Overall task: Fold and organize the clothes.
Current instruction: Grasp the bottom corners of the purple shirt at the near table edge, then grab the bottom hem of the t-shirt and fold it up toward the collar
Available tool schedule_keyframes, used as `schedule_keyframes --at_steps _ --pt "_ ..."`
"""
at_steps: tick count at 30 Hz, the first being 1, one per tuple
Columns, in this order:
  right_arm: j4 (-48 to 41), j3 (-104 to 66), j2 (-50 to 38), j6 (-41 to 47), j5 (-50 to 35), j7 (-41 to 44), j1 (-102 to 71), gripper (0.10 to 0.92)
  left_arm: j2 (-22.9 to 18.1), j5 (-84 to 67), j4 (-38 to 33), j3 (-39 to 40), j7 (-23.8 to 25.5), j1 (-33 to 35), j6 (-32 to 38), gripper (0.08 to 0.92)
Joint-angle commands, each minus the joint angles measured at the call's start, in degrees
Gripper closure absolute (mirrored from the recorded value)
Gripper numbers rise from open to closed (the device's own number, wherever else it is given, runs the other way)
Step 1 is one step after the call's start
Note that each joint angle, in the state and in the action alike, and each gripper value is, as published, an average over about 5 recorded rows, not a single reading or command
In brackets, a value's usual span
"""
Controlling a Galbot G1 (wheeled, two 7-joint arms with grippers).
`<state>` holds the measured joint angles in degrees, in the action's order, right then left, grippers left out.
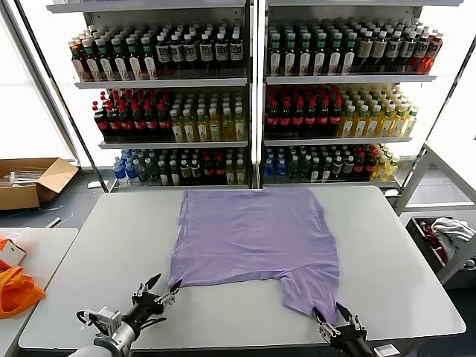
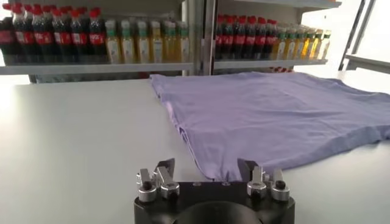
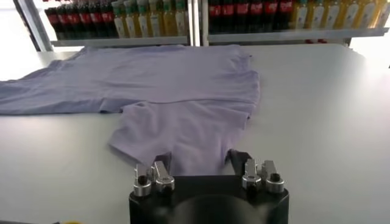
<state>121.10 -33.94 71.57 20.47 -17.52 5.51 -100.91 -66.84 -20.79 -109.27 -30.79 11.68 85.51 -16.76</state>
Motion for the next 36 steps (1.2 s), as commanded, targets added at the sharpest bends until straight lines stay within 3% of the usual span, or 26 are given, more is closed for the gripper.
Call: schedule_keyframes --at_steps 1,9,15,24,36 --pt "-0.42 0.44 0.04 -0.17 -0.07 0.08 -0.02 0.647 -0.77 0.78 1.19 0.93 -0.6 -0.4 0.83 0.51" --pt "-0.42 0.06 -0.2 -1.03 -0.65 0.8 -0.65 0.878 -1.38 1.45 2.27 1.49 -0.27 -0.6 1.12 0.744" --pt "0.03 -0.46 -0.84 -3.03 -1.58 3.23 -0.95 0.919 -1.56 1.26 1.52 1.06 -0.36 -0.21 1.36 0.896" --pt "3.94 -2.24 -2.69 -7.3 -3.86 8.1 -4.49 0.919 -1.73 0.73 -4.09 -1.57 -0.37 3.86 0.7 0.916" --pt "10.6 -5.15 -5.64 -10.64 -5.08 8.58 -14.11 0.919 -1.78 -0.07 -12.29 -6.46 -0.52 9.58 -0.5 0.915"
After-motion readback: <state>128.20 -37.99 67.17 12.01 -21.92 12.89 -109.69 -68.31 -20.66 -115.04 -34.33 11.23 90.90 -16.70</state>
